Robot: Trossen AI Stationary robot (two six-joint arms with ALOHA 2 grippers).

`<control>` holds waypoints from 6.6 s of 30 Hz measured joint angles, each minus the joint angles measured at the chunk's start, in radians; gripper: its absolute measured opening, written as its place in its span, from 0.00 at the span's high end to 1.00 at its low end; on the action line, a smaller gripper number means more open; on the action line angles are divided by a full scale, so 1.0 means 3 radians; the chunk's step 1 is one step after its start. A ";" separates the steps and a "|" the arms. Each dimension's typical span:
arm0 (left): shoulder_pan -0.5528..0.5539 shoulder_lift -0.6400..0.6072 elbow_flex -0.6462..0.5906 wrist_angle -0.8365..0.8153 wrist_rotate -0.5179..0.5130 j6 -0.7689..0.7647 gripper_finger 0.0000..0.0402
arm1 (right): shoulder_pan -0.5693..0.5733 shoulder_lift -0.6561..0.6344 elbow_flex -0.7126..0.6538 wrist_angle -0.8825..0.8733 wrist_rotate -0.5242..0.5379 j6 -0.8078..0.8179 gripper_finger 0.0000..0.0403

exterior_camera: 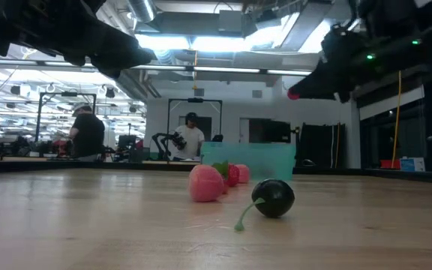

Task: Pick and placing Produce into tupperware
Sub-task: Put the red cherry into the blue bin, then put the black cherry into the blue bin

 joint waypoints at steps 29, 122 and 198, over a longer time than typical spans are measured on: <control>0.0003 0.0000 0.0000 -0.0029 -0.0009 0.0025 0.52 | -0.1351 0.2088 0.2397 -0.2306 -0.1297 0.0006 0.75; 0.0001 0.0000 0.0000 0.0107 -0.0107 -0.0067 0.52 | 0.0357 -0.0568 0.0604 -0.1468 -0.1237 -0.0233 0.62; -0.0436 0.0944 0.1204 -0.1494 -0.0349 -0.0126 0.52 | 0.1702 0.1258 0.1927 -0.2380 -0.0983 0.0792 0.64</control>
